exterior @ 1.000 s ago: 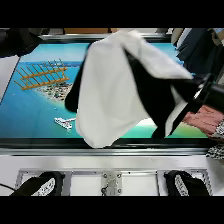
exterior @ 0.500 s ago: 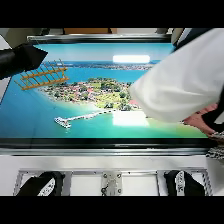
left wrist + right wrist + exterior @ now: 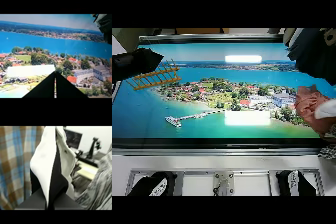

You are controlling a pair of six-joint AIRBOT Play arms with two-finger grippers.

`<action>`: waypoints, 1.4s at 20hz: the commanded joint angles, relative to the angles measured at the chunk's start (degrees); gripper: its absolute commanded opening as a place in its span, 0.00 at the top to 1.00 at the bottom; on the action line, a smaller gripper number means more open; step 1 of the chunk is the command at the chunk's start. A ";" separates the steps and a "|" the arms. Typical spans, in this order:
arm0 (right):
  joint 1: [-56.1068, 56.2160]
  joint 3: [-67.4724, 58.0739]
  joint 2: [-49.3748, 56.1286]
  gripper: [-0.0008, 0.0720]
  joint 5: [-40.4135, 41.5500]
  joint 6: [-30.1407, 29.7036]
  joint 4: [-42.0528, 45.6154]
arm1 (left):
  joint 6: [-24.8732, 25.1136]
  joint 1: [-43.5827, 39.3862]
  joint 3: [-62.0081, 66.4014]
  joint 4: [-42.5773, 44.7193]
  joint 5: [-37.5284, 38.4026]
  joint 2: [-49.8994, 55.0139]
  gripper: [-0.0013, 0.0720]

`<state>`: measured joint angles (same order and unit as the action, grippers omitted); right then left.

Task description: Fold the clothes and pants, and hang the long-sleeved shirts on hangers.

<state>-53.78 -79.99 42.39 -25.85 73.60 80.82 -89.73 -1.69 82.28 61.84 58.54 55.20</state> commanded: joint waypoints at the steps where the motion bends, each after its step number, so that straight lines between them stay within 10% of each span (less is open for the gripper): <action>1: -2.43 -7.23 4.66 0.97 2.03 0.83 1.49 | -0.04 -0.04 -0.04 -0.04 -0.02 0.17 0.96; 24: -7.69 -17.29 10.51 0.97 -5.03 0.92 7.69 | -0.04 -0.02 -0.04 0.04 1.44 0.20 0.96; 28: -14.78 -17.25 10.62 0.97 -7.26 8.55 7.69 | -0.04 -0.02 -0.04 0.04 1.51 0.20 0.96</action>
<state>-64.51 -97.23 52.93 -31.33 77.28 88.05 -89.80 -1.69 82.26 61.87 60.01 55.37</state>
